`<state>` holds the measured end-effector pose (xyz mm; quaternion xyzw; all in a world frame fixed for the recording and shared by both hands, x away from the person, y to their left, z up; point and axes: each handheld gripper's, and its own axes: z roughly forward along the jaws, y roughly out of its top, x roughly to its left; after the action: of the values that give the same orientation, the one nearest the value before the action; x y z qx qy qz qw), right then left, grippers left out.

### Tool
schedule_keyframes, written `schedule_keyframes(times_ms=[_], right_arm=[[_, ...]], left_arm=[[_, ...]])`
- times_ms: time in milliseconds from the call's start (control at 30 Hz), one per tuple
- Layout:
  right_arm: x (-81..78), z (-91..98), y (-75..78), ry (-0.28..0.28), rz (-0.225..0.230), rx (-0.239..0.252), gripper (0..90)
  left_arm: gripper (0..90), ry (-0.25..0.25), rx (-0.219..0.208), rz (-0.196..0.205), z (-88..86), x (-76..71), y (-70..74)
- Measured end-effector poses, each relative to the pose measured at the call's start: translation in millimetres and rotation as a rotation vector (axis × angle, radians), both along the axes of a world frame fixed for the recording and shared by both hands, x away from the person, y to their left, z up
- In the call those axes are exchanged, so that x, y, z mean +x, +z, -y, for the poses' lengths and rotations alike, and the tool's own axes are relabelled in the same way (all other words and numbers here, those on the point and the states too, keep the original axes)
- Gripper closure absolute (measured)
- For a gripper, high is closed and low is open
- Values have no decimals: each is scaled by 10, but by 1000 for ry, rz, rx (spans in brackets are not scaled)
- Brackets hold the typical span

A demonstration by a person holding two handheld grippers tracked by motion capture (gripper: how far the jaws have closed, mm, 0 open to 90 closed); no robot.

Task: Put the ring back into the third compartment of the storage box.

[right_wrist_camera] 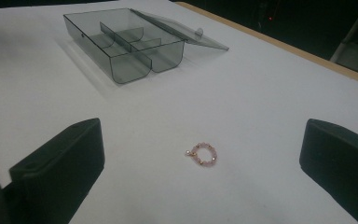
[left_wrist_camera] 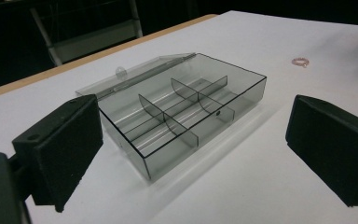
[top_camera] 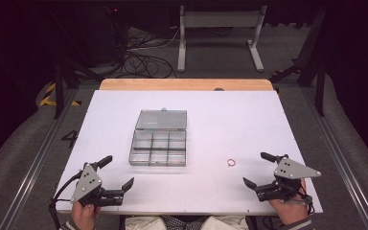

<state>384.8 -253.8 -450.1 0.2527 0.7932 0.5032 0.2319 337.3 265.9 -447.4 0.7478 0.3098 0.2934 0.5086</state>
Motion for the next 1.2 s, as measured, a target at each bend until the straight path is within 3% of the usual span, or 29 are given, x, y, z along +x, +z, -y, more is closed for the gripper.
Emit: schedule_keyframes(times_ms=[300, 767, 1200], right_arm=[[-4, 1, 0, 15, 6, 15, 8], [-8, -10, 10, 21, -3, 15, 27], [37, -55, 63, 13, -13, -8, 29]], left_arm=[[41, 13, 23, 28, 8, -10, 6], [39, 9, -3, 18, -2, -12, 6], [39, 9, 8, 16, 5, -2, -1]])
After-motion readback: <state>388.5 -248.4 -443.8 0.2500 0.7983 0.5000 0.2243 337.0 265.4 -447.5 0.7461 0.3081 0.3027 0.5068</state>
